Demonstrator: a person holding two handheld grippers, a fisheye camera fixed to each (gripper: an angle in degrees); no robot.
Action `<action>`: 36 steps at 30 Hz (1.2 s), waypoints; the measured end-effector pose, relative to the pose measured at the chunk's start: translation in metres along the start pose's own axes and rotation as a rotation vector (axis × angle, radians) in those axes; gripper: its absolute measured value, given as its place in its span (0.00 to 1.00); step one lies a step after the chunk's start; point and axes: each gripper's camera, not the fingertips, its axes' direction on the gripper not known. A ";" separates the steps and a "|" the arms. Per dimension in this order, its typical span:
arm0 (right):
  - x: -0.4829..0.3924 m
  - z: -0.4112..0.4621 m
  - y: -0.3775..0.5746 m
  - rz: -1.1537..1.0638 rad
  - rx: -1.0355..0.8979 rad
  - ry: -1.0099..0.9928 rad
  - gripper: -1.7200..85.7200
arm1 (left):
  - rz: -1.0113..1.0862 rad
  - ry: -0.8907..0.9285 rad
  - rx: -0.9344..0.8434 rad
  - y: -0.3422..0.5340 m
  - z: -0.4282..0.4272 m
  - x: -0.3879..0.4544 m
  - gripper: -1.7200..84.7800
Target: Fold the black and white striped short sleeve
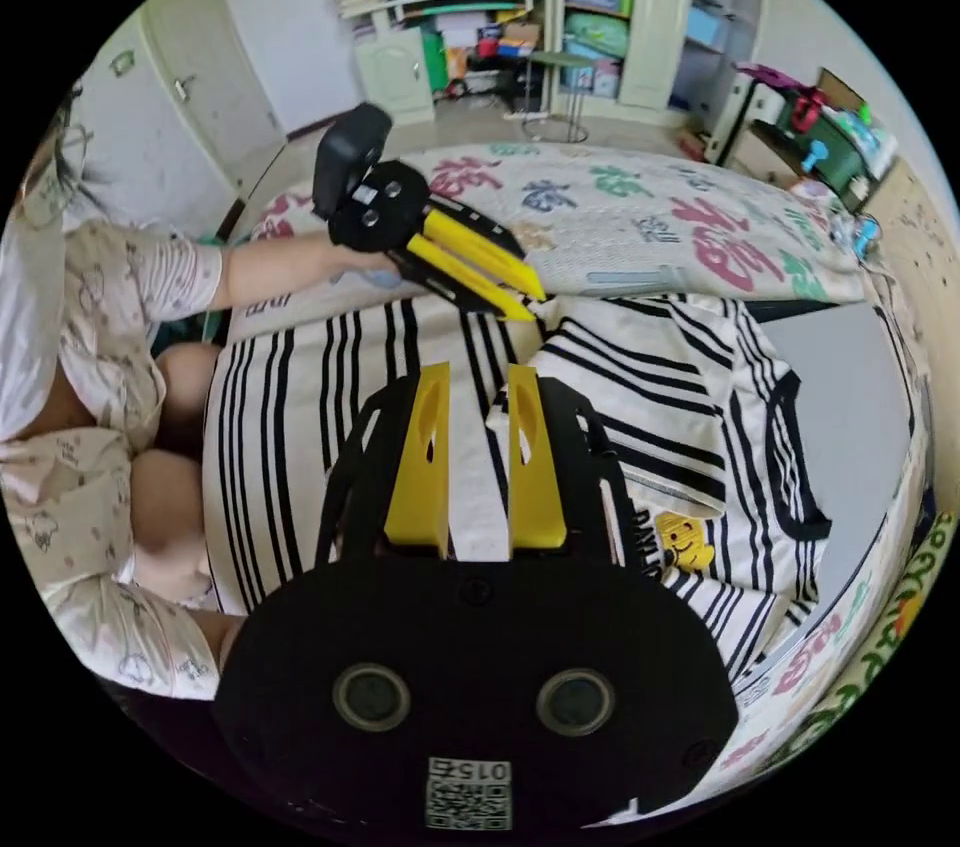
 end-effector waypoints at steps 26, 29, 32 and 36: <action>0.081 -0.145 0.009 0.416 0.315 0.206 0.09 | -0.037 -0.014 0.127 0.061 -0.026 -0.082 0.11; 0.120 -0.149 0.030 0.522 0.300 0.104 0.11 | -0.002 0.185 0.232 0.058 -0.038 -0.073 0.11; 0.140 -0.148 0.035 0.551 0.259 0.105 0.11 | 0.007 0.267 0.181 0.046 -0.028 -0.074 0.11; 0.163 -0.148 0.042 0.608 0.202 0.165 0.11 | 0.047 0.297 0.062 0.013 -0.013 -0.078 0.12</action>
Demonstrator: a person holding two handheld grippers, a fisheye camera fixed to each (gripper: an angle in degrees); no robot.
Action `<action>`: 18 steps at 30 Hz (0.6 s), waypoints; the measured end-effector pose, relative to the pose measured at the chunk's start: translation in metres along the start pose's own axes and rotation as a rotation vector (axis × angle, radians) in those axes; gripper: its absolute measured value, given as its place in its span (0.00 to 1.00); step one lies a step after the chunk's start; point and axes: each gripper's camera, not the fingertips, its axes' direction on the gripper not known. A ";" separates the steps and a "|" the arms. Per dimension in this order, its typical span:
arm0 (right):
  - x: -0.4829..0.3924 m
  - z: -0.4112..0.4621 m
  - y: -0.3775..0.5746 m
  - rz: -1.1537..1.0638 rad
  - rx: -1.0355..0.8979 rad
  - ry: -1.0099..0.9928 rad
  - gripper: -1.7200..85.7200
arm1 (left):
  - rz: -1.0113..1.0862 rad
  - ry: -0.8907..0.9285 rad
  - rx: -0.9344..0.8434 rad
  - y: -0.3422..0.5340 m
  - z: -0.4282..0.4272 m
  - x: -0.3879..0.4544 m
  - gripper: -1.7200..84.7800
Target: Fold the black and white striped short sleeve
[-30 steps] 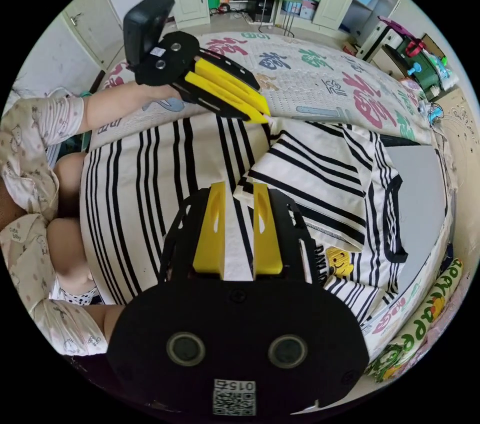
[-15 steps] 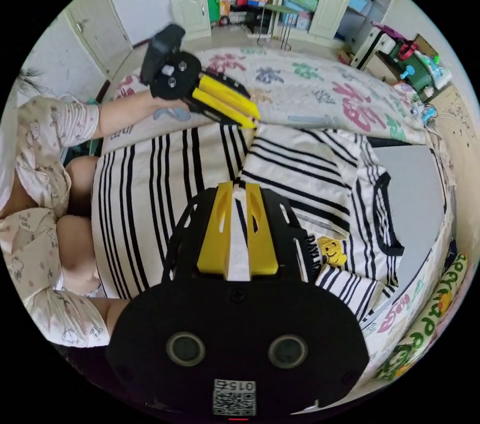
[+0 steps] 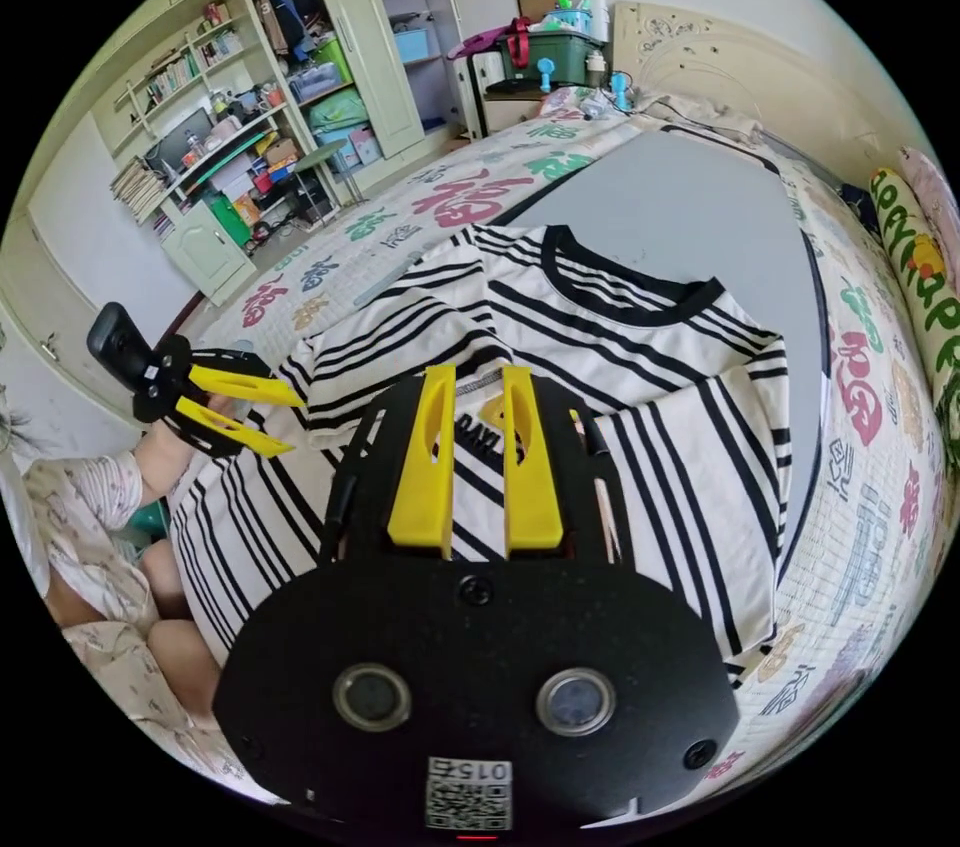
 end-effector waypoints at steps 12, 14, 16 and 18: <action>0.028 0.029 -0.038 0.064 -0.017 0.059 0.10 | -0.009 -0.048 -0.111 -0.004 0.004 -0.034 0.11; 0.031 0.036 -0.045 0.072 -0.040 0.056 0.10 | -0.026 0.010 -0.093 -0.001 0.005 -0.043 0.11; 0.031 0.040 -0.048 0.069 -0.047 0.060 0.10 | -0.026 0.014 -0.111 0.000 0.008 -0.047 0.10; 0.032 0.044 -0.051 0.068 -0.055 0.066 0.09 | -0.027 0.007 -0.100 0.000 0.004 -0.050 0.09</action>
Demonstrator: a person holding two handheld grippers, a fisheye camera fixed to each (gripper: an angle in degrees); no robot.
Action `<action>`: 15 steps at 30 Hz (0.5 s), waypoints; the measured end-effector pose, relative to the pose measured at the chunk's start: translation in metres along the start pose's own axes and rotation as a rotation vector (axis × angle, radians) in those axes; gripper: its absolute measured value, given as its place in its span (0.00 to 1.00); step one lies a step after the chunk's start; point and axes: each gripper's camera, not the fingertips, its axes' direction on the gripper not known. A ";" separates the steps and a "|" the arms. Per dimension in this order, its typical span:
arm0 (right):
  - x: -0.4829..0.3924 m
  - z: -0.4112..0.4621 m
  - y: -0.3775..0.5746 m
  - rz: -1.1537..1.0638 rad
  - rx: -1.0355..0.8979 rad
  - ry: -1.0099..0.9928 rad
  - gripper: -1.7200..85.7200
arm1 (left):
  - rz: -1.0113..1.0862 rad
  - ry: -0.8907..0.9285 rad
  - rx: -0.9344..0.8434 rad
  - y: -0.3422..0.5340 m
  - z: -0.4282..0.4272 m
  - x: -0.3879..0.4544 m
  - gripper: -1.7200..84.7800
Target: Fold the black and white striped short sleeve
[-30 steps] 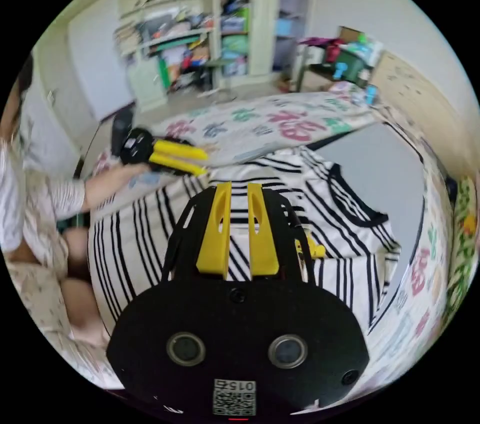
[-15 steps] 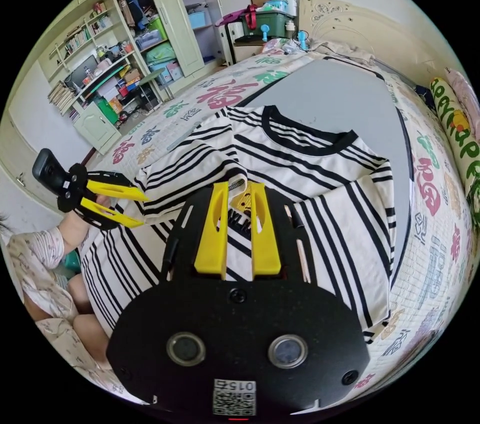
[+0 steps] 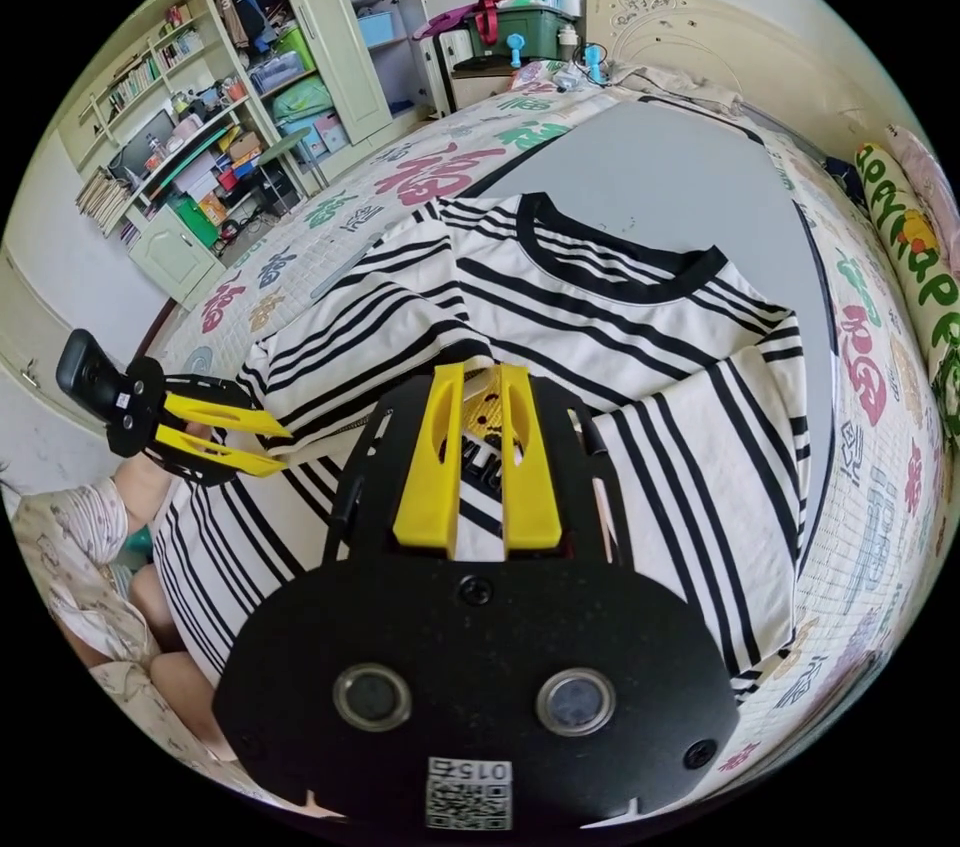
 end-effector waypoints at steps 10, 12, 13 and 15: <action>-0.008 0.010 -0.015 -0.005 0.002 0.093 0.02 | 0.042 -0.031 0.083 0.005 -0.040 -0.005 0.06; -0.012 0.011 -0.017 -0.016 -0.008 0.107 0.02 | 0.051 -0.025 0.074 0.005 -0.042 -0.007 0.05; -0.015 0.013 -0.019 -0.026 -0.022 0.123 0.02 | 0.056 -0.019 0.065 0.005 -0.041 -0.008 0.05; -0.022 0.019 -0.023 -0.048 -0.065 0.159 0.02 | 0.068 -0.010 0.041 0.005 -0.038 -0.009 0.04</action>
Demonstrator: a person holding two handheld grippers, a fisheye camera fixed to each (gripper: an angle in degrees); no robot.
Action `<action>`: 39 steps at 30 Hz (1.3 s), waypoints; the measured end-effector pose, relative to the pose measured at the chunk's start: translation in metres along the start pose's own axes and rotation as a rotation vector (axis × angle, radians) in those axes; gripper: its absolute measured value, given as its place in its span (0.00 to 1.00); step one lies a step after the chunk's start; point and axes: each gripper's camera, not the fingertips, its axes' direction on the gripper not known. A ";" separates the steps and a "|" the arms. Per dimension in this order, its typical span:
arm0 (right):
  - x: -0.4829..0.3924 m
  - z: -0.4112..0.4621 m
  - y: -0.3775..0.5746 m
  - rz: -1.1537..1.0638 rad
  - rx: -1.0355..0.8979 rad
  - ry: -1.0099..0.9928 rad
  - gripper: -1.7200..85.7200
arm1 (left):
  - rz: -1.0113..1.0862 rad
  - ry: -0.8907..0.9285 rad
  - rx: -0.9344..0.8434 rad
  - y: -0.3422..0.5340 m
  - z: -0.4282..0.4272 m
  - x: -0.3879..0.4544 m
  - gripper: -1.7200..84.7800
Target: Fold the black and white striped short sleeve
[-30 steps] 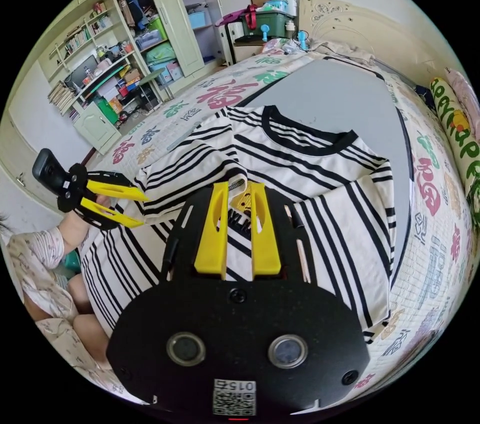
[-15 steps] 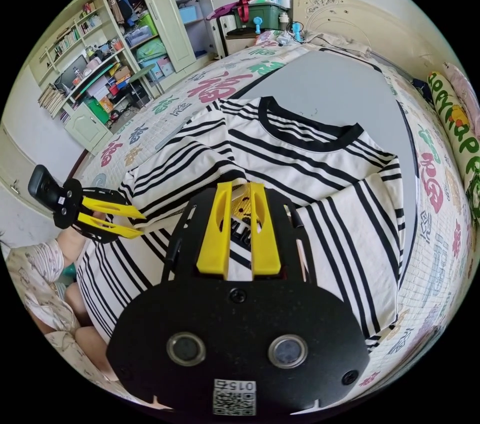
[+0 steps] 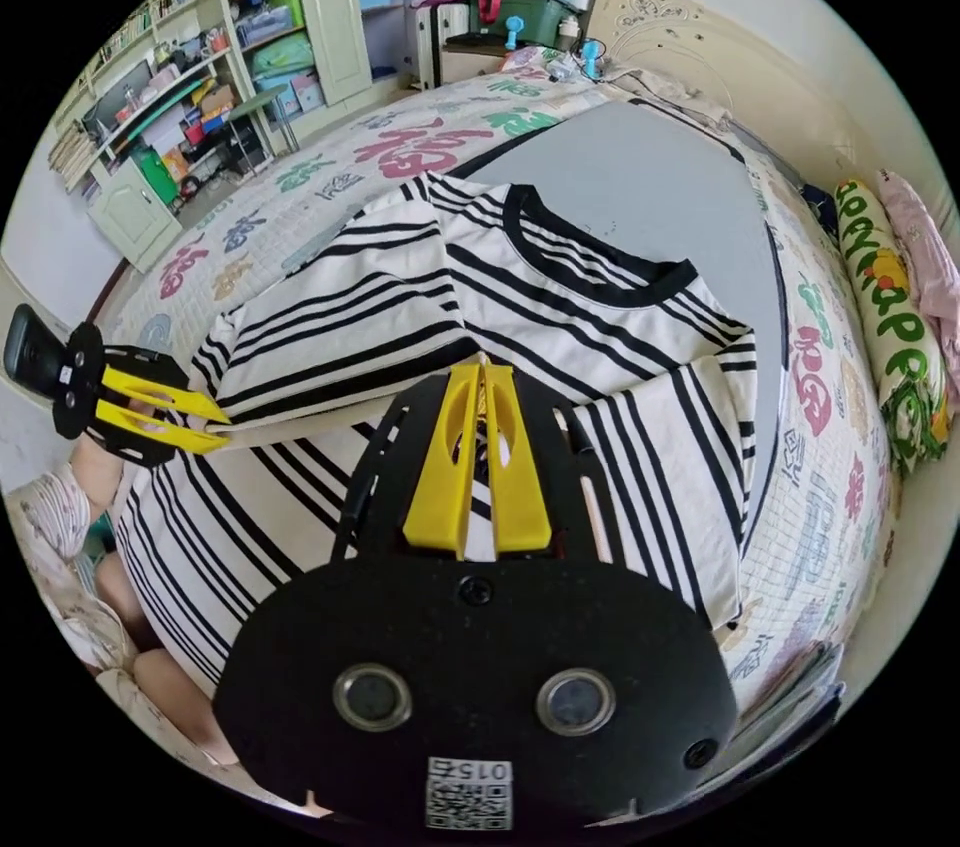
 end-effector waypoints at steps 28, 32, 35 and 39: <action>-0.003 0.046 -0.018 0.036 -0.058 -0.040 0.11 | 0.042 0.018 -0.083 0.003 0.013 -0.001 0.04; -0.005 0.046 -0.019 0.033 -0.045 -0.035 0.03 | 0.082 0.015 -0.103 0.004 0.020 0.009 0.02; -0.003 0.046 -0.020 0.043 -0.043 -0.018 0.02 | 0.090 0.020 -0.087 0.004 0.018 0.012 0.02; -0.004 0.041 -0.024 0.073 -0.019 0.018 0.03 | 0.076 0.038 -0.090 0.006 0.023 0.011 0.02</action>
